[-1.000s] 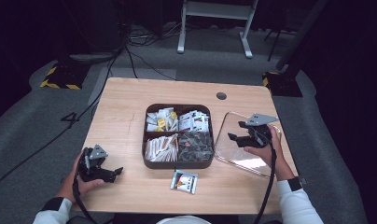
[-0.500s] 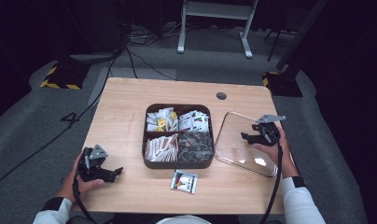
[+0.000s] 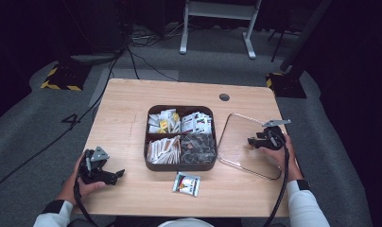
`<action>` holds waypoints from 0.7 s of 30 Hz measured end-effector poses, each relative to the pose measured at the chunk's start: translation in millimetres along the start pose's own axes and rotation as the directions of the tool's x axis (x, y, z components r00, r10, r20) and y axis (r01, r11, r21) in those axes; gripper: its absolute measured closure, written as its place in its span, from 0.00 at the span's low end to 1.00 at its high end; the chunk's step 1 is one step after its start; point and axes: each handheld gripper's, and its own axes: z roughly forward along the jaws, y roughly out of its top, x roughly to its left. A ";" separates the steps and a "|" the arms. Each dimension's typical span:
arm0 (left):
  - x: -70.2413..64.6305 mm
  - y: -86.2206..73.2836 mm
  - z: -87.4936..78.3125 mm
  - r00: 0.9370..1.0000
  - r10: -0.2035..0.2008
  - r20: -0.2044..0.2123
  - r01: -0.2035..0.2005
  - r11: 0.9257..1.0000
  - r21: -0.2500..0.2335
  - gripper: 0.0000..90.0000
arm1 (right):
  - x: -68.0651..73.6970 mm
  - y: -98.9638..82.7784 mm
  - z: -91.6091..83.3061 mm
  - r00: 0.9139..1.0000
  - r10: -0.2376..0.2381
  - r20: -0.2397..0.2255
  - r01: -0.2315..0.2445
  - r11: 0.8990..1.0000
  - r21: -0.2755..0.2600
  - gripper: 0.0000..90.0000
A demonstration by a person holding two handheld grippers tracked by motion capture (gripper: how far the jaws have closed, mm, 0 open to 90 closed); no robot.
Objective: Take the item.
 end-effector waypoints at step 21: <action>0.0 -0.1 -0.1 1.000 0.001 0.000 -0.001 1.000 0.001 0.00 | 6.8 -6.2 5.5 0.999 -0.046 0.007 0.046 0.999 -0.001 0.66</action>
